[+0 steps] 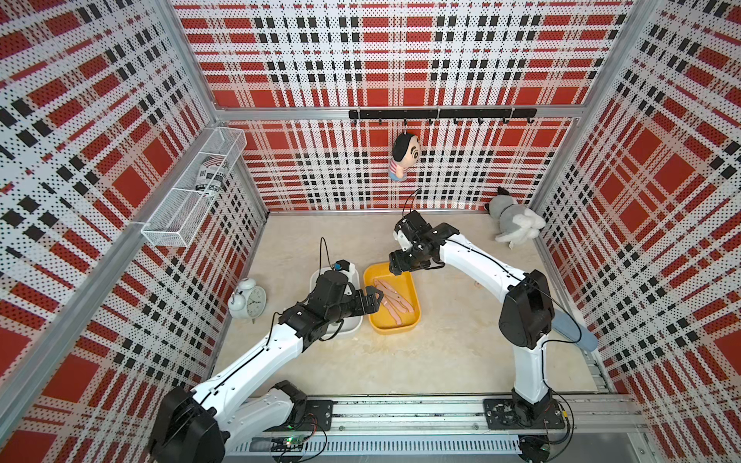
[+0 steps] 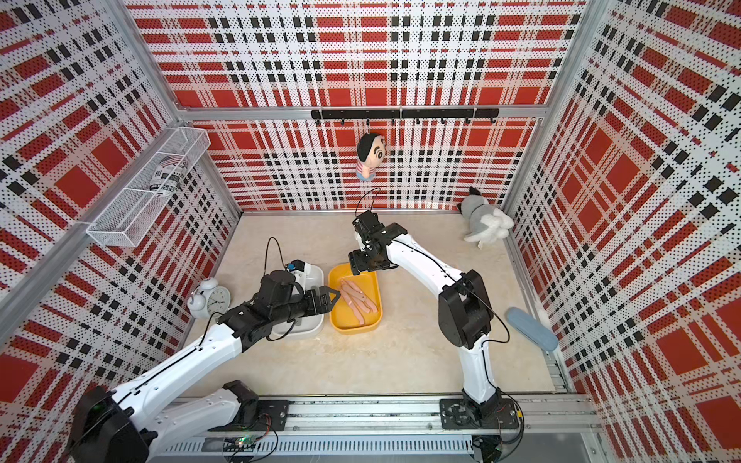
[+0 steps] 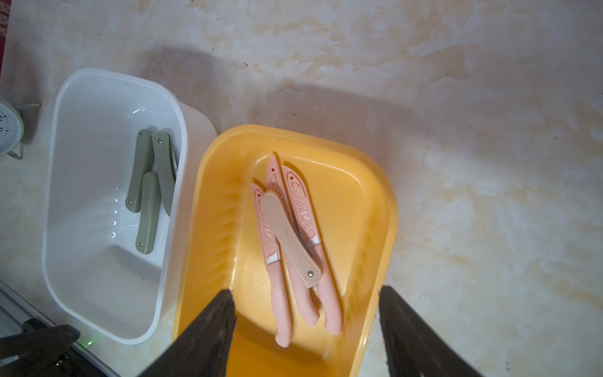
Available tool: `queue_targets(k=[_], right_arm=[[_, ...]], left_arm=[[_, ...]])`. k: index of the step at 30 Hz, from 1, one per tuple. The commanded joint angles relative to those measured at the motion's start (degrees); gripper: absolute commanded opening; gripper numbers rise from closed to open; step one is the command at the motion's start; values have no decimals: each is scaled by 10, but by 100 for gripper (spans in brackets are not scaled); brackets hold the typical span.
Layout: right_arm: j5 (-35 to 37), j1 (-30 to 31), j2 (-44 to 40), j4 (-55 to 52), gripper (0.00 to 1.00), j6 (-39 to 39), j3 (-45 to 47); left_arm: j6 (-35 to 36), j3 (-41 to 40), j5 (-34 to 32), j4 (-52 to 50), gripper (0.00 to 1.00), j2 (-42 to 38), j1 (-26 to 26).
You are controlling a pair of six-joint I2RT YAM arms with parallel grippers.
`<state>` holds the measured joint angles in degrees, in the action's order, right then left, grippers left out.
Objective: Place the fruit knives into the storage box by color
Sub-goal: Place the fruit knife in the storage box, then move the storage box to the center of the board.
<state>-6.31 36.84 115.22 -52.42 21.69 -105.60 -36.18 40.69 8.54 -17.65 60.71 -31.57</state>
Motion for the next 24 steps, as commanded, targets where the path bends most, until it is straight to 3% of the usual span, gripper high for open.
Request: queue_targets(k=[1, 17, 24], right_arm=[[12, -10, -26, 6, 73, -7, 18], [11, -18, -35, 43, 75, 1, 123], [-2, -18, -1, 65, 68, 9, 136]], left_arm=[[11, 24, -6, 0, 98, 12, -5], [10, 51, -5, 38, 98, 63, -38], [3, 58, -7, 70, 98, 93, -59]])
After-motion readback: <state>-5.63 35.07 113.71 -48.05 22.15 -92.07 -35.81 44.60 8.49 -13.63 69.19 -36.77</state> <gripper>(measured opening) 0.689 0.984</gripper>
